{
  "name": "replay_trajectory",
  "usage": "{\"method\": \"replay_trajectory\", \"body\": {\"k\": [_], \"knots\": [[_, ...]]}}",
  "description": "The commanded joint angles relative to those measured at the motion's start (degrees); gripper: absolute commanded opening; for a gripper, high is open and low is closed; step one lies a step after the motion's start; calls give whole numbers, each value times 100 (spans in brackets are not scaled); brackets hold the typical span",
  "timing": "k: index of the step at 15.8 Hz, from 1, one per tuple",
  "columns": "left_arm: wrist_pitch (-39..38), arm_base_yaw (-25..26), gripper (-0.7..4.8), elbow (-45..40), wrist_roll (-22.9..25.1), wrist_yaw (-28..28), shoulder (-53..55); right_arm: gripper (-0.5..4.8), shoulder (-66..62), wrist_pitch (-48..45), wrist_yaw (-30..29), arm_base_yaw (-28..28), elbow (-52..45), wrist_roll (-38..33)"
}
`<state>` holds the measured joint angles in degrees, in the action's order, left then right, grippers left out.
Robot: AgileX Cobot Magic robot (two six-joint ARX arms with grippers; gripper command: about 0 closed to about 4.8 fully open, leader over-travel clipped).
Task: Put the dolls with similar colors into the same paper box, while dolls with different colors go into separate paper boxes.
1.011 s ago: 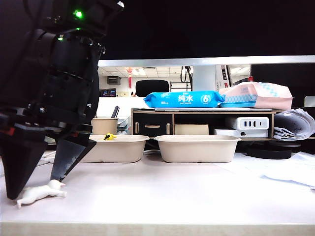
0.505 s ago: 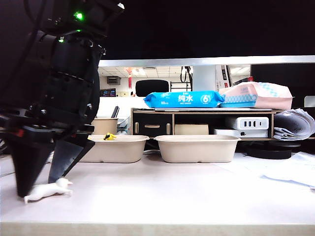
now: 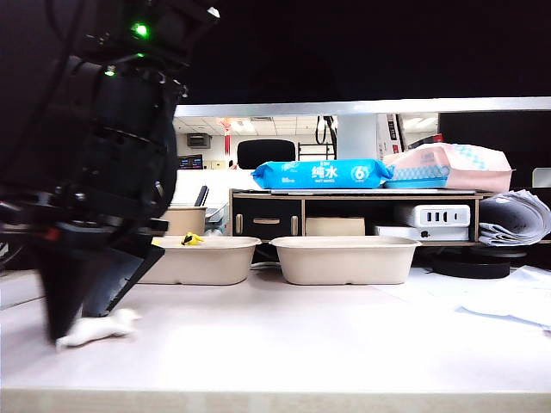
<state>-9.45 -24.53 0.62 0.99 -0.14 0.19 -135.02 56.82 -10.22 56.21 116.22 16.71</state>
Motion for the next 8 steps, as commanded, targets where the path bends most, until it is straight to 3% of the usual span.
{"method": "replay_trajectory", "body": {"k": [1,8], "knots": [[-79,7,-5,-9,-15,15,0,139,-39,284,129,-153,-28,-66],[-79,0,-5,-9,-15,15,0,-5,-33,382,133,-404,-28,-70]]}}
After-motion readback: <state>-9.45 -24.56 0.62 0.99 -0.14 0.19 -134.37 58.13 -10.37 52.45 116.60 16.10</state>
